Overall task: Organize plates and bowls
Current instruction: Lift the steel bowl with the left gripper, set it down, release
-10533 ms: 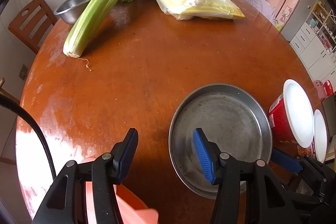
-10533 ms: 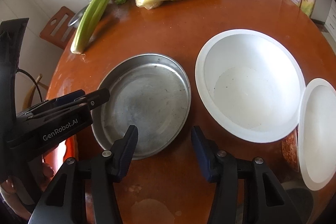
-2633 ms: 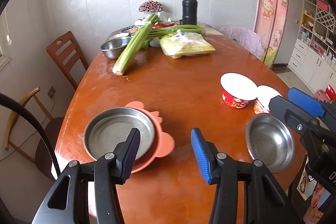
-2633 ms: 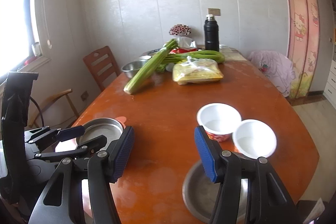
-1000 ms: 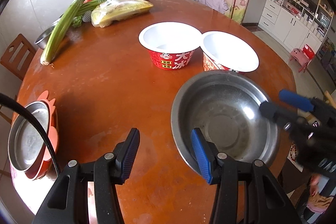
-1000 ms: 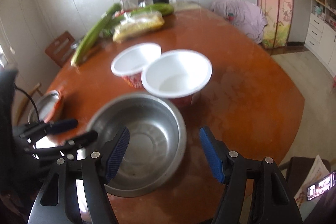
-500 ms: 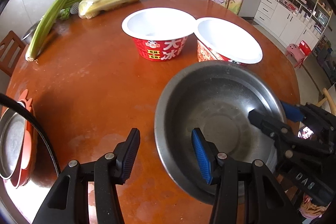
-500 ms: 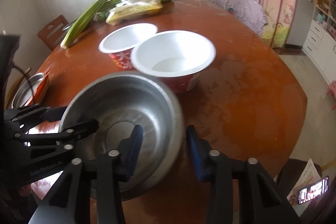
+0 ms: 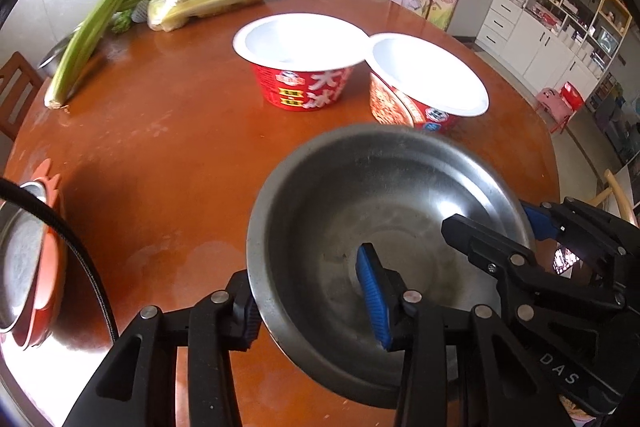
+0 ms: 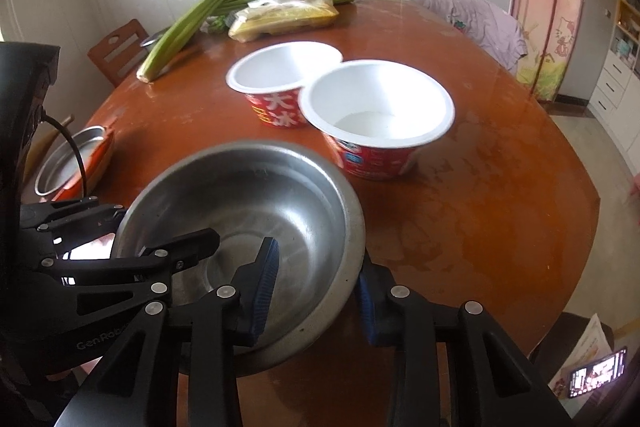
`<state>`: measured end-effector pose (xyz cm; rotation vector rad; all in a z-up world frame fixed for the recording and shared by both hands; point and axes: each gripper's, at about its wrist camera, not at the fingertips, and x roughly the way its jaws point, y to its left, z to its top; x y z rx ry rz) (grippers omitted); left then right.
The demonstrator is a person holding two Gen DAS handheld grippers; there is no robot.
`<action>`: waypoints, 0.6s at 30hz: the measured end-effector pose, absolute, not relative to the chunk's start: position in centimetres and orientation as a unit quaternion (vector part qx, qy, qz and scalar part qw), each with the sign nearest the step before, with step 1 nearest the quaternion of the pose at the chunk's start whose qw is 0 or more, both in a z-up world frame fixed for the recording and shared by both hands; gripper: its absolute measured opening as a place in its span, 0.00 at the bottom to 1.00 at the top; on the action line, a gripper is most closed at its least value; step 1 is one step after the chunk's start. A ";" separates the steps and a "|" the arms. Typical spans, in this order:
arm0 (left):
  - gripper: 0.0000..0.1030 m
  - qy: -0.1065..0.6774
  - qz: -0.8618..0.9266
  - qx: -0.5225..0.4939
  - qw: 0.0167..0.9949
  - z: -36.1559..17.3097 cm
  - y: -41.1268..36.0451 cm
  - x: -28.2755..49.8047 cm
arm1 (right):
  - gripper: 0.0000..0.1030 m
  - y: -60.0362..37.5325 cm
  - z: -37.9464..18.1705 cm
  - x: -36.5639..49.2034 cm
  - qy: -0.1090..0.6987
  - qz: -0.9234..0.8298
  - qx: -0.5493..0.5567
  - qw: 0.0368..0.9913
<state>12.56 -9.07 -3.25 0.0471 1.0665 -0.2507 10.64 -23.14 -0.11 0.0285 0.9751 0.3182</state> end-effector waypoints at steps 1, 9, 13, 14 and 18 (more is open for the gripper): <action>0.42 0.504 -0.116 0.019 0.856 -3.0 -8.7 12.4 | 0.37 -22.8 0.2 10.6 0.464 0.158 0.014 0.871; 0.42 0.476 -0.076 0.000 0.876 -1.2 -4.7 11.1 | 0.37 -19.0 2.3 10.0 0.441 0.195 -0.009 0.876; 0.42 0.467 -0.057 -0.006 0.882 -0.7 -3.0 10.6 | 0.37 -16.9 2.9 9.9 0.432 0.207 -0.027 0.877; 0.42 0.466 -0.052 -0.007 0.883 -0.6 -2.5 10.4 | 0.38 -16.3 3.1 9.8 0.430 0.212 -0.032 0.877; 0.42 0.465 -0.034 -0.009 0.885 -0.8 -1.2 10.0 | 0.38 -14.8 3.2 9.8 0.425 0.222 -0.040 0.876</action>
